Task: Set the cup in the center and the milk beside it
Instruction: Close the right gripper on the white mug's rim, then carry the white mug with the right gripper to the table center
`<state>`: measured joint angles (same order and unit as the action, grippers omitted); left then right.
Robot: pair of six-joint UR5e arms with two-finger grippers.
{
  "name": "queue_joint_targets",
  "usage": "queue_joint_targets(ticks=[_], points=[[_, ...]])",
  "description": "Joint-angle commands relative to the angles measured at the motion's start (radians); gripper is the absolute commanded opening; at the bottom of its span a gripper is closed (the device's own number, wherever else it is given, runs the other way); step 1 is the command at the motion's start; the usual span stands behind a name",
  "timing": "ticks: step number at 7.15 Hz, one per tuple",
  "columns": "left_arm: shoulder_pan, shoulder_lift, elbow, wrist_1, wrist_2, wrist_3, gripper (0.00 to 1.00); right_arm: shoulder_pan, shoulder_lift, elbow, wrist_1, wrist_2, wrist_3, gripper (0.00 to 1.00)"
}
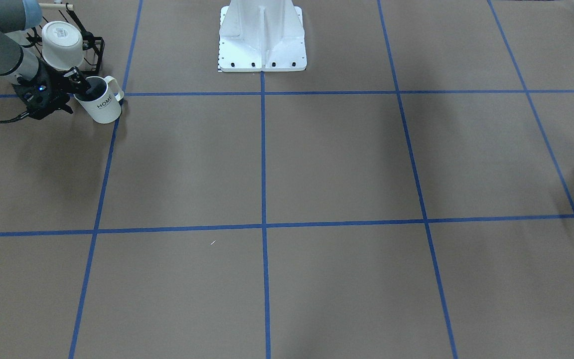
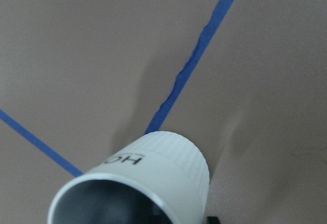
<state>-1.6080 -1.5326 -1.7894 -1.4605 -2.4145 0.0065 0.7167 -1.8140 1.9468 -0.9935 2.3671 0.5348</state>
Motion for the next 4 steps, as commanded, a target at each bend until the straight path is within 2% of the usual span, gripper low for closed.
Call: queue_joint_targets(ticks=[1,2,4], points=[[0.002,-0.003,-0.002,-0.007,-0.002,0.009,0.99,0.064,0.001,0.009,0.027,0.078,0.023,0.0],[0.002,-0.001,0.002,-0.05,-0.003,0.009,0.98,0.091,0.011,0.009,0.027,0.087,0.062,0.0],[0.002,0.0,0.007,-0.103,0.0,0.009,0.98,0.159,0.128,-0.006,0.012,0.103,0.176,0.0]])
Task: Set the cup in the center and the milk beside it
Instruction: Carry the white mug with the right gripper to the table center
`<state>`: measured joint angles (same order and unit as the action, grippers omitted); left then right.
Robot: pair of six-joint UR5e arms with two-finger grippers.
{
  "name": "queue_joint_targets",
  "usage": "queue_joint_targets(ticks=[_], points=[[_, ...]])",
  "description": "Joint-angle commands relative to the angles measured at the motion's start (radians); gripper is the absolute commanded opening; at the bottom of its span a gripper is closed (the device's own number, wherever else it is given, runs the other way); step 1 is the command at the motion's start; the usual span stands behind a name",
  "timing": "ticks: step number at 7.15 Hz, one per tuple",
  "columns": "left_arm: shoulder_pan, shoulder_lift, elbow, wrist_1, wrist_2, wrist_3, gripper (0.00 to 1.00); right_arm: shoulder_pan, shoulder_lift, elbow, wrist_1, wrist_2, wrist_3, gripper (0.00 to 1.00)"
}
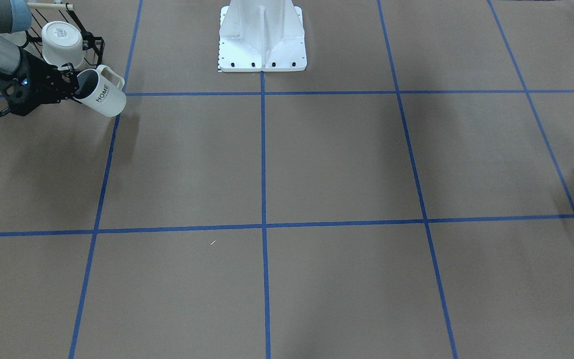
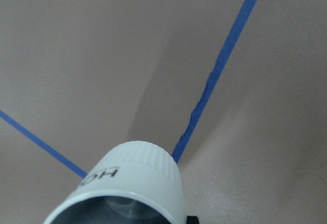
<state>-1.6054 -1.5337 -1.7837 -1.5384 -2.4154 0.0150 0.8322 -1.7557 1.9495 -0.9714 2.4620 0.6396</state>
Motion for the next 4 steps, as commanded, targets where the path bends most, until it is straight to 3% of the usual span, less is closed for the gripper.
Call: queue_joint_targets(ticks=[1,3,4], points=[[0.001,0.0,0.0,-0.026,0.001,0.0,0.98,0.077,0.167,-0.027,-0.054,0.008,0.154,0.0],[0.001,-0.002,0.006,-0.052,0.002,-0.009,0.98,0.099,0.47,-0.041,-0.438,-0.03,0.17,0.0],[-0.001,-0.005,0.004,-0.051,0.001,-0.013,0.98,0.073,0.655,-0.1,-0.619,-0.1,0.17,0.0]])
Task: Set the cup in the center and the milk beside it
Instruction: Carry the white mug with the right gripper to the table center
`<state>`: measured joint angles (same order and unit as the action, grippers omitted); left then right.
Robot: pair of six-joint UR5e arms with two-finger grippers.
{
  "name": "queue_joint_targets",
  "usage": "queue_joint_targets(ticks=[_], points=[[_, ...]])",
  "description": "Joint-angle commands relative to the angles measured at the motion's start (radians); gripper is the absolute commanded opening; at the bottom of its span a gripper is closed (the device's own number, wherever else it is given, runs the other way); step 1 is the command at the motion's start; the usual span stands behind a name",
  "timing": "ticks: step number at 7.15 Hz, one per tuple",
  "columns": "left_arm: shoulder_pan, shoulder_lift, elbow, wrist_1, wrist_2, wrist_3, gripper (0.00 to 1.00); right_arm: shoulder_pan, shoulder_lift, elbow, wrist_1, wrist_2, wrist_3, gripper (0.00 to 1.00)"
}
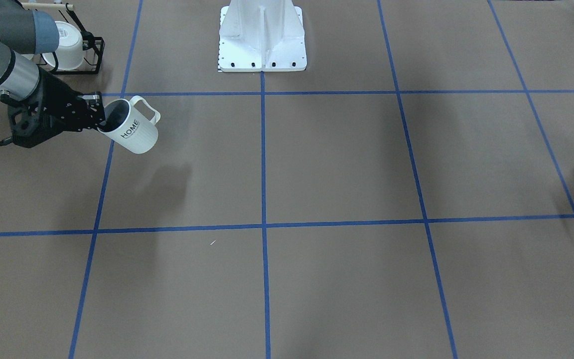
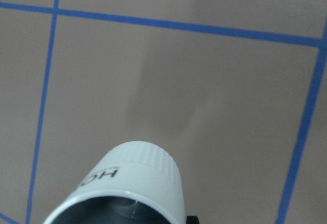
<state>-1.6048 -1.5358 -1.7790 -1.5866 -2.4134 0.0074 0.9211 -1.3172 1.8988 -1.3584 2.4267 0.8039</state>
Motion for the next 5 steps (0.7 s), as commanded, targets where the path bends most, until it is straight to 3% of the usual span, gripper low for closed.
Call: queue_joint_targets(ticks=[1,3,5], points=[[-0.001,-0.01,0.001,-0.001,-0.001,-0.006,0.98,-0.065,0.362,-0.154,-0.307,-0.14,0.008,0.0],[0.0,-0.012,0.007,-0.001,-0.001,-0.004,0.98,-0.14,0.627,-0.464,-0.298,-0.234,0.055,0.0],[0.0,-0.036,0.051,-0.003,-0.003,0.0,0.98,-0.152,0.713,-0.649,-0.221,-0.28,0.057,0.0]])
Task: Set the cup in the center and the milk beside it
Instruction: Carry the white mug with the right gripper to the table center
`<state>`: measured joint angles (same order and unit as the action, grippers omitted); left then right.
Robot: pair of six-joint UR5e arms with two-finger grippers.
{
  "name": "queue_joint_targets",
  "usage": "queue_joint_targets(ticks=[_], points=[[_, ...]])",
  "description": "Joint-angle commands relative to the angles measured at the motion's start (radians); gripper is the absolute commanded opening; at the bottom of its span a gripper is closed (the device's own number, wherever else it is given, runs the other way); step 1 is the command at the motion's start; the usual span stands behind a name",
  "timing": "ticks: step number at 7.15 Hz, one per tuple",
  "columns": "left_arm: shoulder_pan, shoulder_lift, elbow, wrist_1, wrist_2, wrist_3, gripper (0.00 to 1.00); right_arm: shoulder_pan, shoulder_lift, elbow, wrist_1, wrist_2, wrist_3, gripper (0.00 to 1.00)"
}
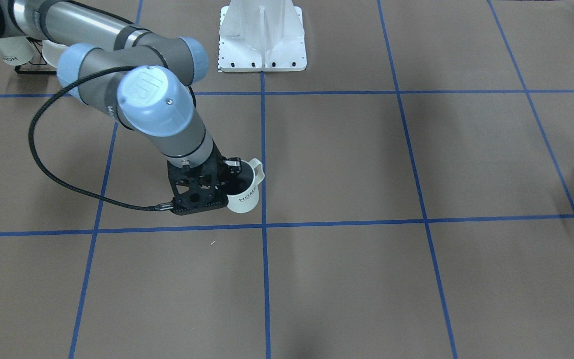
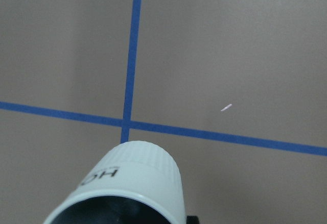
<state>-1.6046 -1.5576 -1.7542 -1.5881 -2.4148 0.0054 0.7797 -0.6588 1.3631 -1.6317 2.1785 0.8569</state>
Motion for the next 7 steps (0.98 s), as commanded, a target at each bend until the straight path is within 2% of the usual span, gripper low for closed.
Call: queue_joint_targets(ticks=[1,3,4,5,7], points=[[0.0,-0.015,0.031,-0.001,-0.001,0.002,0.98,-0.031,0.053,-0.149,0.087,-0.052,0.004,0.0],[0.0,-0.018,0.039,-0.003,0.0,0.007,0.98,-0.055,0.051,-0.151,0.09,-0.08,0.002,0.0],[0.0,-0.018,0.041,-0.003,0.0,0.007,0.98,-0.057,0.051,-0.153,0.102,-0.089,0.004,0.14],[0.0,-0.024,0.042,0.0,0.0,-0.002,0.98,-0.048,0.051,-0.151,0.131,-0.091,0.007,0.97],[0.0,-0.042,0.041,0.002,0.011,0.011,0.98,-0.033,0.042,-0.106,0.133,-0.088,0.021,1.0]])
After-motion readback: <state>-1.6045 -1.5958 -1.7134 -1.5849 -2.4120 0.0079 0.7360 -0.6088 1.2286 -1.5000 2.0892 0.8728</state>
